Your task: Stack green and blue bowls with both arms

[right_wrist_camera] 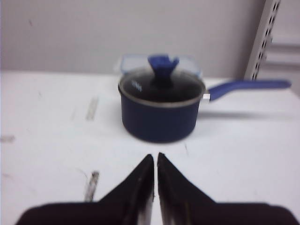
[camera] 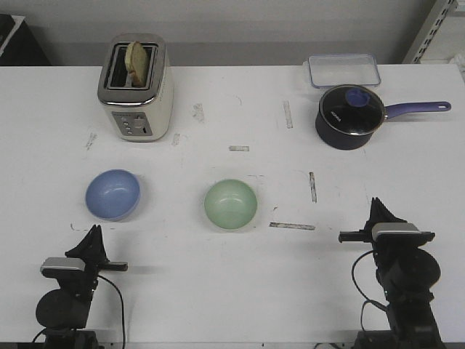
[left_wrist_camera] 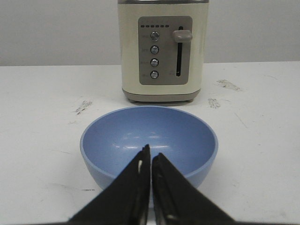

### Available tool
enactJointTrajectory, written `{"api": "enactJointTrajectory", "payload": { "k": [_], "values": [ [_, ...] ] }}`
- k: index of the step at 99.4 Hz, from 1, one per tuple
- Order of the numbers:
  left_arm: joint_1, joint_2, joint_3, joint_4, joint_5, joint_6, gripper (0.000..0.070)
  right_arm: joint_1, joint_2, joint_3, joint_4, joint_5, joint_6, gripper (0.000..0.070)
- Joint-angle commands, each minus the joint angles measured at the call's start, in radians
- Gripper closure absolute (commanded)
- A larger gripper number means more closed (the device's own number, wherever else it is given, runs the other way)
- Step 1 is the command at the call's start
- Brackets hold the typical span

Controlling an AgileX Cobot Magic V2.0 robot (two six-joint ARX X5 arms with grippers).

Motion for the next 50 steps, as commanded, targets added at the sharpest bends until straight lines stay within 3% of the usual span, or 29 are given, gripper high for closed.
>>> {"api": "enactJointTrajectory", "payload": {
  "k": [1,50],
  "values": [
    [0.001,-0.002,-0.021,0.012,0.0,0.005,0.0699,0.001,-0.035,0.005,0.005,-0.008,-0.008,0.07],
    [0.001,-0.002,-0.021,0.012,0.0,0.005,0.0699,0.001,-0.246,0.006,0.031,-0.001,-0.008,0.07]
  ]
}}
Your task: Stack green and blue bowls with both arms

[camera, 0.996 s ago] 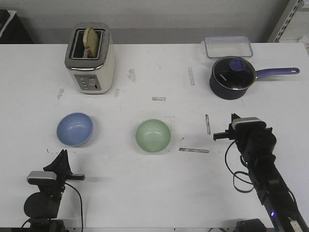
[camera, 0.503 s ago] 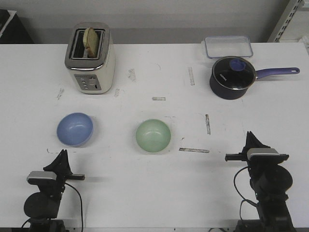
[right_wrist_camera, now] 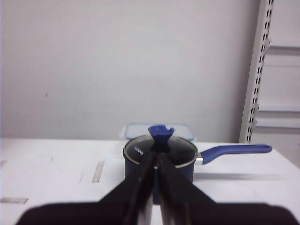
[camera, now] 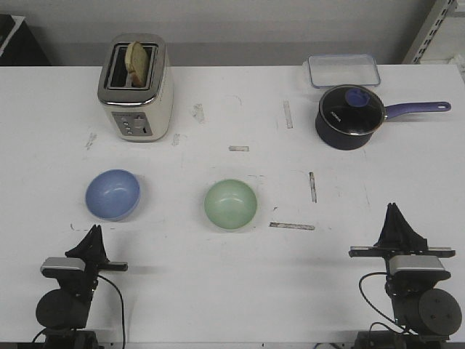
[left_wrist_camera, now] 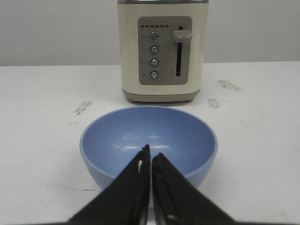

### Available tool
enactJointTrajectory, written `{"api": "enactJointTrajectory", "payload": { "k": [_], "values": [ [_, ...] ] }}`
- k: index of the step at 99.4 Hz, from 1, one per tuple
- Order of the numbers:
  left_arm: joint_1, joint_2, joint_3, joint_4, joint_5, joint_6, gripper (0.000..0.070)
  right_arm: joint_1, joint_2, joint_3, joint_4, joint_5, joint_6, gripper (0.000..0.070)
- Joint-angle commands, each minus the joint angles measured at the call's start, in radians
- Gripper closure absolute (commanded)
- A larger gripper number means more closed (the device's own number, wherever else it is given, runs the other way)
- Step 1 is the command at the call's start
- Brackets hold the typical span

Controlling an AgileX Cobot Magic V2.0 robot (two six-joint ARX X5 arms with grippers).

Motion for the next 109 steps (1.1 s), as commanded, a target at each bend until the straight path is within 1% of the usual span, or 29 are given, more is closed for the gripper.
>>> {"api": "enactJointTrajectory", "payload": {
  "k": [1,25,34,41,53,64,77,86,109],
  "values": [
    [0.001,-0.002,-0.021,0.012,0.0,0.005,0.0699,0.001,-0.012,0.006,0.013,0.002,-0.004,0.07],
    [0.001,-0.002,-0.021,0.014,-0.001,0.005,0.0699,0.001,-0.021,0.006,0.013,0.002,-0.004,0.07],
    [0.001,-0.002,-0.021,0.046,-0.001,-0.025,0.0699,0.001,-0.021,0.006,0.013,0.002,-0.004,0.07],
    [0.001,-0.002,-0.016,0.068,-0.001,-0.028,0.0699,0.001,-0.021,0.006,0.013,0.003,-0.004,0.07],
    [0.001,0.005,0.023,0.058,-0.001,-0.028,0.0699,0.001,-0.021,0.006,0.013,0.003,-0.004,0.07],
    [0.001,0.034,0.084,0.045,-0.003,-0.028,0.0699,0.001,-0.021,0.006,0.013,0.003,-0.004,0.07],
    [0.001,0.111,0.192,-0.024,-0.003,-0.028,0.0699,0.001,-0.021,0.006,0.013,0.003,-0.004,0.07],
    [0.001,0.188,0.274,-0.069,-0.003,-0.029,0.0699,0.001,-0.021,0.006,0.013,0.003,-0.004,0.07],
    [0.001,0.439,0.483,-0.135,-0.003,-0.029,0.0699,0.001,-0.021,0.006,0.013,0.003,-0.004,0.07]
  ]
}}
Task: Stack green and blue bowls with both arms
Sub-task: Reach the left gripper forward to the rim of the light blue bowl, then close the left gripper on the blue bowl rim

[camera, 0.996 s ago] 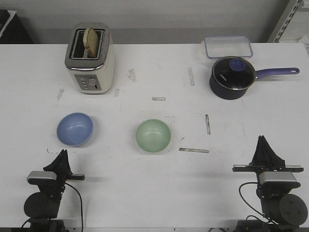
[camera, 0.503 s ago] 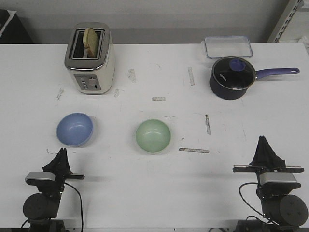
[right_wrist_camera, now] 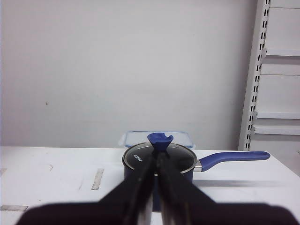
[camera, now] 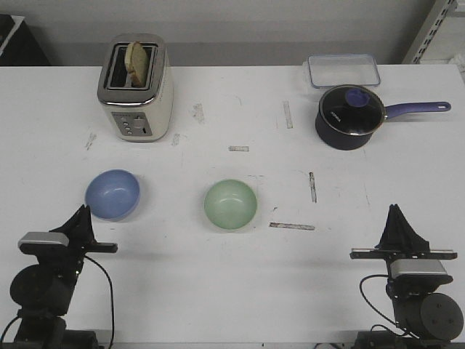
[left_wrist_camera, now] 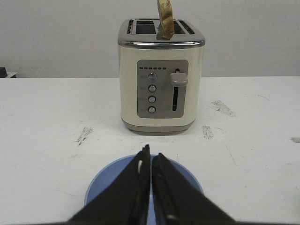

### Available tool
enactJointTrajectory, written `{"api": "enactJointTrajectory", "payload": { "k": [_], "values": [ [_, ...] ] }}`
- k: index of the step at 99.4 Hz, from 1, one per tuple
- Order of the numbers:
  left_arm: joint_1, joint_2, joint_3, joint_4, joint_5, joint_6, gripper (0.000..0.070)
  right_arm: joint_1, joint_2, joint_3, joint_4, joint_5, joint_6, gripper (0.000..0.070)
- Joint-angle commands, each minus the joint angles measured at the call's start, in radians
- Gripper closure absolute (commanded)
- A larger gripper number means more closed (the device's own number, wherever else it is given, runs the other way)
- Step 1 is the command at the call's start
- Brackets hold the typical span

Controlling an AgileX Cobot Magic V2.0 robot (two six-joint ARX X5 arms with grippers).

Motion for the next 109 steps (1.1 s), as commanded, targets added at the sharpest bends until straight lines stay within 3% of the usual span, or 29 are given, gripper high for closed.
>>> {"api": "enactJointTrajectory", "payload": {
  "k": [1,11,34,45,71,84,109],
  "values": [
    [0.001,0.077,0.067,-0.006,-0.003,-0.006,0.0699,0.001,-0.003,0.006,0.013,0.002,-0.004,0.07],
    [0.001,0.2,0.157,-0.042,-0.003,-0.022,0.0699,0.001,-0.003,0.006,0.013,0.002,-0.004,0.07],
    [0.0,0.442,0.333,-0.112,-0.003,-0.164,0.0699,0.001,-0.003,0.006,0.013,0.002,-0.004,0.07],
    [0.0,0.537,0.396,-0.154,-0.002,-0.172,0.0699,0.001,-0.003,0.006,0.013,0.002,-0.004,0.07],
    [0.003,0.744,0.575,-0.408,0.023,-0.272,0.0699,0.001,-0.003,0.006,0.013,0.002,-0.004,0.07],
    [0.024,0.831,0.666,-0.552,0.071,-0.273,0.0699,0.001,-0.003,0.006,0.013,0.002,-0.004,0.07],
    [0.149,0.964,0.805,-0.743,0.28,-0.27,0.0699,0.001,-0.003,0.006,0.013,0.002,-0.004,0.07]
  ]
}}
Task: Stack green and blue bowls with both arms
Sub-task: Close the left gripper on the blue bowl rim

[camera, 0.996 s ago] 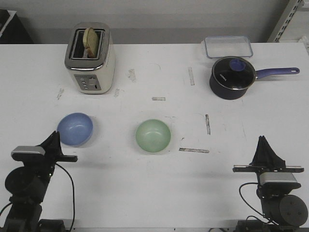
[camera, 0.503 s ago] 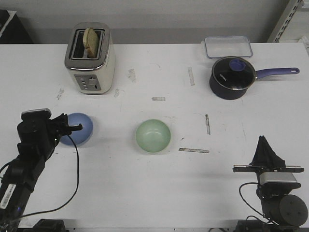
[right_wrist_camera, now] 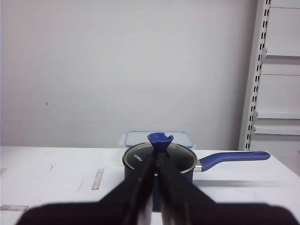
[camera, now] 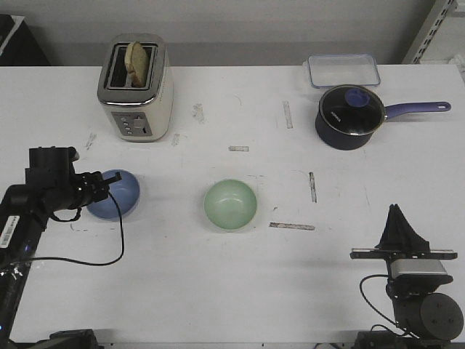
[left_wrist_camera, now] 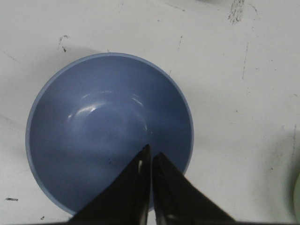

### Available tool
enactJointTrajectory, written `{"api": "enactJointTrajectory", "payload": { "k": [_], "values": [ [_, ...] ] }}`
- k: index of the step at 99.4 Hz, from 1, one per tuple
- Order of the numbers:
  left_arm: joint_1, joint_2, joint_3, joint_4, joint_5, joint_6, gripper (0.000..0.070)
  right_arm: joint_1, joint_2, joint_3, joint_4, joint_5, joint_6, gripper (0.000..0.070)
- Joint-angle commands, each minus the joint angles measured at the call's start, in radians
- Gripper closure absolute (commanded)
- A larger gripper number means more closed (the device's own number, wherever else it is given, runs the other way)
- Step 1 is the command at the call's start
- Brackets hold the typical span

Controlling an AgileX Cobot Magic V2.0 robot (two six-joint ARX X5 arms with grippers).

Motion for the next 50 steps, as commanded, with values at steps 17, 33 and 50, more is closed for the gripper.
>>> {"api": "enactJointTrajectory", "payload": {
  "k": [17,33,50],
  "values": [
    [0.136,0.09,0.058,-0.084,0.071,0.0,0.0595,0.001,-0.003,0.006,0.013,0.002,-0.004,0.07],
    [0.204,0.123,0.058,-0.105,0.071,0.026,0.0406,0.001,-0.003,0.006,0.013,0.002,-0.004,0.07],
    [0.246,0.156,0.058,-0.1,0.071,0.064,0.0359,0.001,-0.003,0.006,0.013,0.002,-0.004,0.07]
  ]
}}
